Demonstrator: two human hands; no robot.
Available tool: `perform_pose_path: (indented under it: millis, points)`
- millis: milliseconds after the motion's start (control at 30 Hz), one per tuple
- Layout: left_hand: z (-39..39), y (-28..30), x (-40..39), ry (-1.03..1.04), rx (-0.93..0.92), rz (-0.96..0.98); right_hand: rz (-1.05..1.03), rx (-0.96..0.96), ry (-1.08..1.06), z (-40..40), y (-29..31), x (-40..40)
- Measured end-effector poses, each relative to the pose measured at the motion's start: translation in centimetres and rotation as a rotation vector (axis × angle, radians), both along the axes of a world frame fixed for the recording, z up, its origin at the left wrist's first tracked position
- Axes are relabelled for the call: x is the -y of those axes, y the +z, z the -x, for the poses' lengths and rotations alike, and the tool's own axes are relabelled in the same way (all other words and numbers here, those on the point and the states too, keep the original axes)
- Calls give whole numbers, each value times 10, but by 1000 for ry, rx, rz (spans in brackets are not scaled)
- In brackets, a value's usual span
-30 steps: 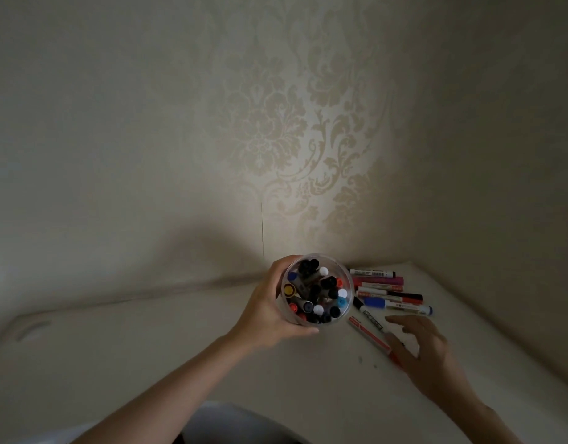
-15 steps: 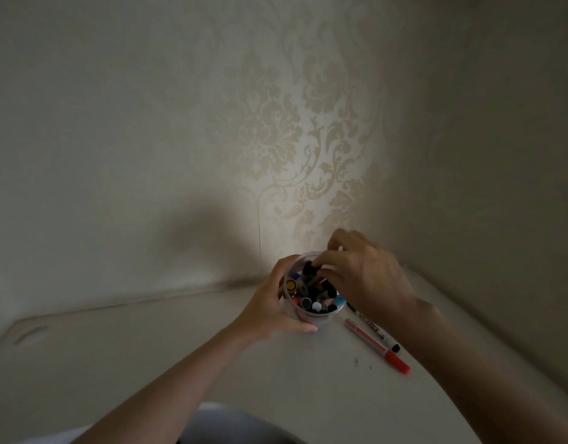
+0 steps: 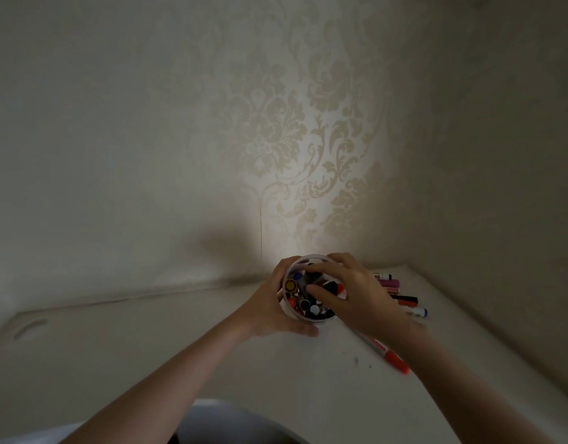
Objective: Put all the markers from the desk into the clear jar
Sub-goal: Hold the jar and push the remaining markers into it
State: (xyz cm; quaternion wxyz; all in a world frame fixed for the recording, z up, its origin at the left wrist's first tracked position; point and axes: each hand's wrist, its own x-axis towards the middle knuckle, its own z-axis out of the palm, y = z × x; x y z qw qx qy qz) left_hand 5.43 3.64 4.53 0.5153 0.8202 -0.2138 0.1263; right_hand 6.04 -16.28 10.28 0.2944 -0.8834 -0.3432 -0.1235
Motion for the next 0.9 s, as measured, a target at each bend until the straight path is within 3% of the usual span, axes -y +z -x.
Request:
perform_pose_path:
  millis: [167, 333, 467, 900]
  points:
    - [0, 3, 1, -37, -24, -13, 61, 8, -24, 4, 1, 4]
    - [-2, 11, 8, -87, -67, -88, 421, 180, -199, 9, 14, -2]
    - [-3, 13, 10, -96, -90, -72, 529, 266, -286, 10, 16, -5]
    - [-1, 14, 6, -79, -106, -99, 289, 222, -216, 17, 9, -5]
